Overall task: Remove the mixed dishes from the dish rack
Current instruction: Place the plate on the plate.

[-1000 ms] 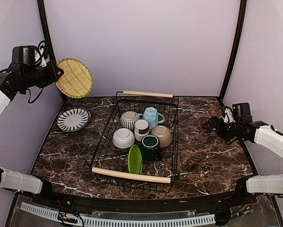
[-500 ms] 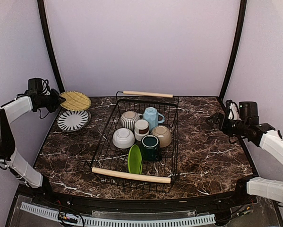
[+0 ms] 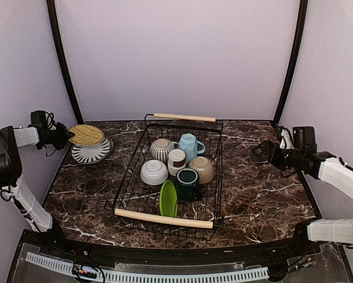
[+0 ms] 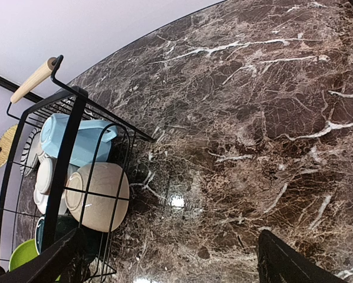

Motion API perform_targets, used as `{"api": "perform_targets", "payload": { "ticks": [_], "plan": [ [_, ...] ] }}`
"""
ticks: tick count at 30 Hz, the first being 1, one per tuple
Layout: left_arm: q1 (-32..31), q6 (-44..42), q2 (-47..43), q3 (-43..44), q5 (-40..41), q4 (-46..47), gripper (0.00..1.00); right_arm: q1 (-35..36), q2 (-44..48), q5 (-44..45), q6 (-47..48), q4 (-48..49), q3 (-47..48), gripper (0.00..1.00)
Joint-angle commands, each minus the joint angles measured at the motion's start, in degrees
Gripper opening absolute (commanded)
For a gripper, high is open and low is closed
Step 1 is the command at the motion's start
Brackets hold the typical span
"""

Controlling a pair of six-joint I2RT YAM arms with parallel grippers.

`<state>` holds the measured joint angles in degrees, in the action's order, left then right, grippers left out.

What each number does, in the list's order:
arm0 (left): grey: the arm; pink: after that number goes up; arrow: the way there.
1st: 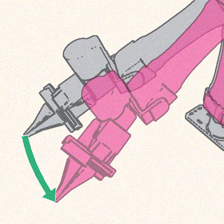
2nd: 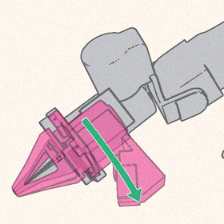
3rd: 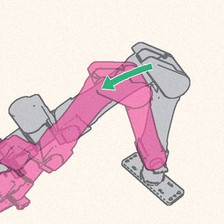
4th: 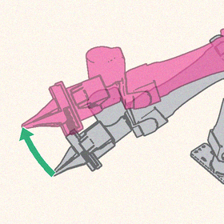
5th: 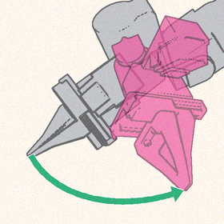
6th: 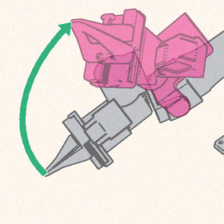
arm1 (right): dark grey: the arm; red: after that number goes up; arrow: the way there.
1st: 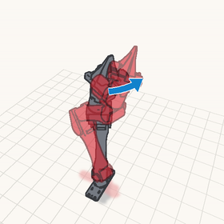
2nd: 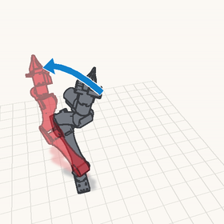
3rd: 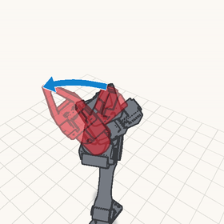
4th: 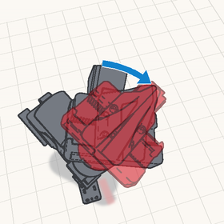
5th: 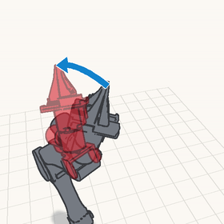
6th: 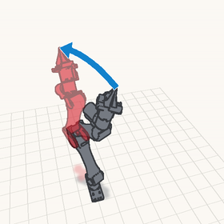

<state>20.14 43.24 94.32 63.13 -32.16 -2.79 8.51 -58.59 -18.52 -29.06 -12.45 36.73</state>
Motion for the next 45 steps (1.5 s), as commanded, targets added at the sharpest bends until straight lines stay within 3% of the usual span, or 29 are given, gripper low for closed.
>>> {"api": "perform_targets", "payload": {
  "ticks": [1, 15, 20, 28, 31, 35, 37, 45],
  "plan": [
    [0.0, -2.2, 1.9, -0.3, -2.4, 2.0, 0.06, 0.2, -0.6, -1.9, -0.8, 3.5, -1.4, 0.99],
    [-0.2, -4.6, 9.8, 1.7, -0.4, 0.4, 0.07, 0.3, -0.6, -1.2, -0.1, 3.6, -2.2, 0.99],
    [-0.4, -4.8, 11.1, 2.1, -1.0, 0.3, 0.12, 0.3, -0.5, -1.1, -0.1, 3.8, -2.4, 0.99],
    [-2.4, -8.8, 11.0, 5.1, 2.5, -6.0, 0.55, 0.3, -0.1, -1.4, -0.9, 3.8, -3.2, 0.99],
    [-2.7, -11.2, 9.7, 6.3, 6.6, -10.4, 0.67, 0.3, 1.2, -0.9, -0.7, 2.8, -3.4, 0.99],
    [-2.7, -13.4, 7.5, 8.0, 11.7, -14.6, 0.91, 0.3, 3.0, 0.9, 0.2, 0.7, -2.8, 0.99],
    [-2.8, -14.5, 6.3, 8.2, 14.3, -15.8, 0.97, 0.3, 3.5, 1.0, 0.1, 0.4, -2.6, 0.99],
    [-5.0, -17.5, 0.4, 7.9, 19.8, -17.6, 0.98, 0.3, 3.8, 0.9, -0.1, -0.7, -2.4, 0.99]
  ]
}}
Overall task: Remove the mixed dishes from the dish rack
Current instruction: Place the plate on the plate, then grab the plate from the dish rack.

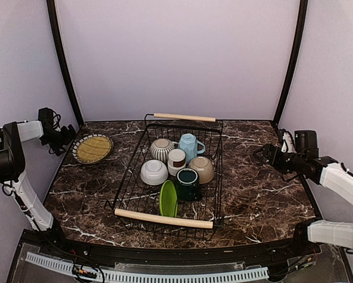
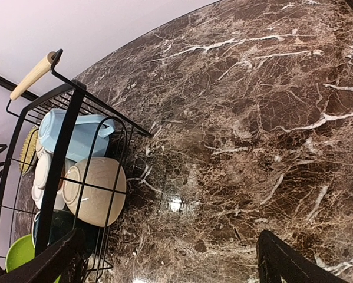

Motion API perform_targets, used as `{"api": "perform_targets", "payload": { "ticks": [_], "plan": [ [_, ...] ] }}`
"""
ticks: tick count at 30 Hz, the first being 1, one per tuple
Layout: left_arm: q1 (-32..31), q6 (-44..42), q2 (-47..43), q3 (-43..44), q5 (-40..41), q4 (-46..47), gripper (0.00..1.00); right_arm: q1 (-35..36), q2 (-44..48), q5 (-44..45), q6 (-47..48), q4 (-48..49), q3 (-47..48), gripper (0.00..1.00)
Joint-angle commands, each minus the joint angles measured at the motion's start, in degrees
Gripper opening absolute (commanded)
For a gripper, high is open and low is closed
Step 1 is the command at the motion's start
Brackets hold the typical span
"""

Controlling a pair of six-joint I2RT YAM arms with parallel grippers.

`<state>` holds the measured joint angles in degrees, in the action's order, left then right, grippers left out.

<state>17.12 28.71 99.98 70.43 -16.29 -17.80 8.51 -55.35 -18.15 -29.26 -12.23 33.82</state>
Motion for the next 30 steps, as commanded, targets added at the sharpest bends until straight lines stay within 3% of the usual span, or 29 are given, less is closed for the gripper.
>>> {"api": "perform_targets", "payload": {
  "ticks": [1, 10, 18, 24, 30],
  "plan": [
    [-2.7, -3.8, -6.5, 0.4, 4.7, -2.3, 0.98, 0.2, 0.7, 0.4, -0.1, -0.9, 0.4, 0.99],
    [-14.2, -9.4, -16.5, -1.4, 12.0, -0.6, 0.98, 0.2, -0.5, -0.1, -0.8, -1.0, 1.2, 0.99],
    [-28.4, -14.2, -23.4, -2.4, 18.0, -1.2, 0.98, 0.3, -1.9, -0.6, -1.2, -0.5, 1.4, 0.99],
    [-42.2, -11.2, -26.2, -0.1, 14.6, -7.4, 0.96, 0.3, -1.3, 0.7, -0.5, -2.5, 2.5, 0.99],
    [-55.5, -6.5, -25.7, 6.4, 10.8, -14.2, 0.95, 0.3, -3.3, -1.2, -2.1, 3.2, -0.2, 0.99]
  ]
}}
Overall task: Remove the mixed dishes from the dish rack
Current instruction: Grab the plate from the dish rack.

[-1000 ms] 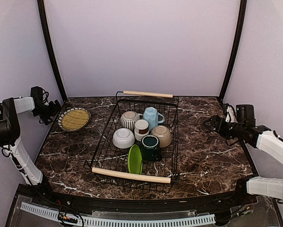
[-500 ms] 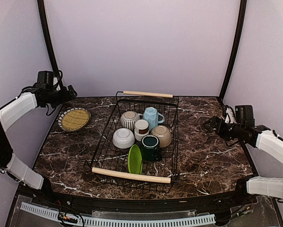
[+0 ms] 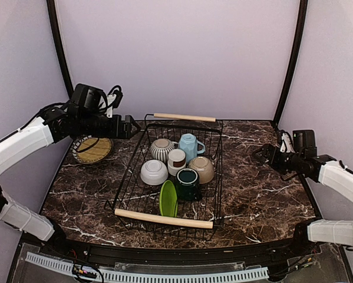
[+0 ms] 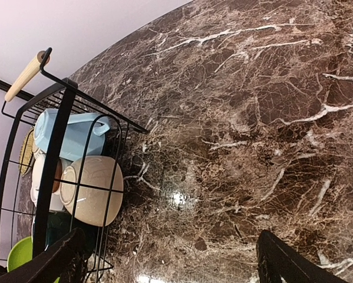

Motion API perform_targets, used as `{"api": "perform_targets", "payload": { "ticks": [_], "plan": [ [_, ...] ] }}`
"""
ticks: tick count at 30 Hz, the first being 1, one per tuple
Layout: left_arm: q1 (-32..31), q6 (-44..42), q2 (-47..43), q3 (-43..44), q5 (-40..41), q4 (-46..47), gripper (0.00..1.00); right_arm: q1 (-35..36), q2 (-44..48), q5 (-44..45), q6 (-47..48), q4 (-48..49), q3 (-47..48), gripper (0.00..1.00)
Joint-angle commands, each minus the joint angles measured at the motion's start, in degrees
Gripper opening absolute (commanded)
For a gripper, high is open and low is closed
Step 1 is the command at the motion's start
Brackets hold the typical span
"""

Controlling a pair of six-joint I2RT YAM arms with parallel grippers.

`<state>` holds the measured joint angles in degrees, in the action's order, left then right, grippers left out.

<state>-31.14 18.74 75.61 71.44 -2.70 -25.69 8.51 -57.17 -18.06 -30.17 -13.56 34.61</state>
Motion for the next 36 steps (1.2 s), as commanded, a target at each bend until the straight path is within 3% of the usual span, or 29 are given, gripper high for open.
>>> {"api": "perform_targets", "payload": {
  "ticks": [1, 6, 13, 21, 29, 33, 36],
  "plan": [
    [-8.9, 3.8, -0.8, 6.1, -2.2, -8.2, 0.95, 0.3, -2.5, -1.8, -1.3, 5.2, -1.3, 0.99],
    [-19.8, 9.8, 4.8, 9.4, 1.5, -14.3, 0.93, 0.3, -7.1, -1.5, -1.1, 4.5, 0.1, 0.99],
    [-30.8, 16.8, 11.0, 9.1, 11.7, -20.4, 0.92, 0.3, -6.2, -0.3, -0.7, 4.7, -1.0, 0.99],
    [-35.9, 20.6, 18.9, 11.5, 14.4, -24.2, 0.91, 0.3, -6.0, 0.4, -0.2, 3.9, -1.2, 0.99],
    [-37.0, 20.7, 25.6, 15.4, 18.9, -29.6, 0.72, 0.3, -4.4, 0.9, -0.3, 3.5, -2.3, 0.99],
    [-37.0, 20.4, 27.3, 16.3, 19.9, -29.7, 0.55, 0.3, -3.9, 1.2, -0.2, 2.7, -2.2, 0.99],
    [-37.0, 20.3, 28.1, 16.9, 19.9, -29.7, 0.48, 0.2, -3.3, 1.7, -0.1, 2.0, -2.2, 0.99]
  ]
}}
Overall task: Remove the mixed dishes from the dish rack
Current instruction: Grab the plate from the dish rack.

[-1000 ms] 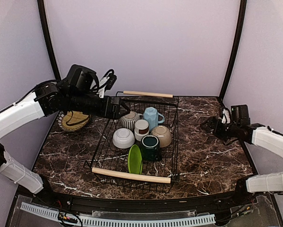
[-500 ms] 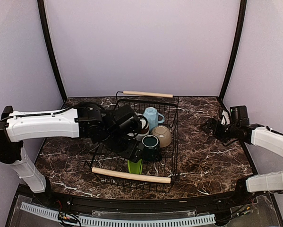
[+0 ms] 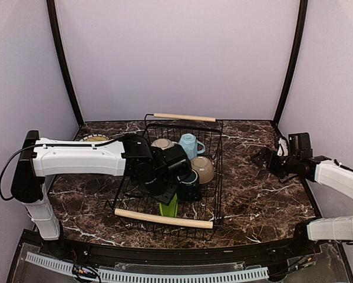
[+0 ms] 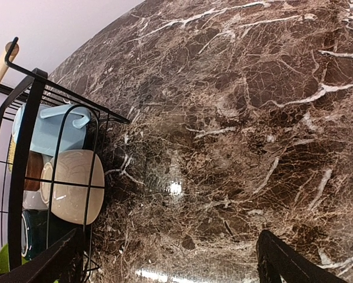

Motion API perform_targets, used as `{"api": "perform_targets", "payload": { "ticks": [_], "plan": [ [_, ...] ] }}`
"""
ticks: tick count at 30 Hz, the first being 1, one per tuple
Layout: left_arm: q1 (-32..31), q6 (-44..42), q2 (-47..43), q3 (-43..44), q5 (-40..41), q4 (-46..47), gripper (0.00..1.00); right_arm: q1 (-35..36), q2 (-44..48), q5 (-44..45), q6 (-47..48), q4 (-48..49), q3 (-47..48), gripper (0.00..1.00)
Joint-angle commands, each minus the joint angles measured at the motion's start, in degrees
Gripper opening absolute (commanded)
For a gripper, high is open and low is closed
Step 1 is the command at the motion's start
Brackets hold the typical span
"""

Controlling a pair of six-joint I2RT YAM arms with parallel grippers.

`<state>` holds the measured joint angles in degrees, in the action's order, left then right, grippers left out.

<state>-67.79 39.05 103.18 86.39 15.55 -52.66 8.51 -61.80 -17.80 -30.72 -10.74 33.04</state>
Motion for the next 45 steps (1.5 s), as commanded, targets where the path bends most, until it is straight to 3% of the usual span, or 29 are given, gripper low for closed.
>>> {"api": "perform_targets", "payload": {
  "ticks": [1, 20, 45],
  "plan": [
    [-0.3, 0.0, 0.7, 2.1, 1.8, -2.8, 0.46, 0.3, 1.6, 1.6, 0.5, -0.9, -0.7, 0.99],
    [-0.7, 0.9, 2.2, 7.4, 4.3, -9.4, 0.13, 0.3, 1.3, 2.5, 0.4, -1.4, -0.3, 0.99],
    [-1.1, -1.0, 2.8, 20.0, 9.2, -17.3, 0.01, 0.3, 1.3, 3.3, 0.7, -1.9, -0.4, 0.99]
  ]
}}
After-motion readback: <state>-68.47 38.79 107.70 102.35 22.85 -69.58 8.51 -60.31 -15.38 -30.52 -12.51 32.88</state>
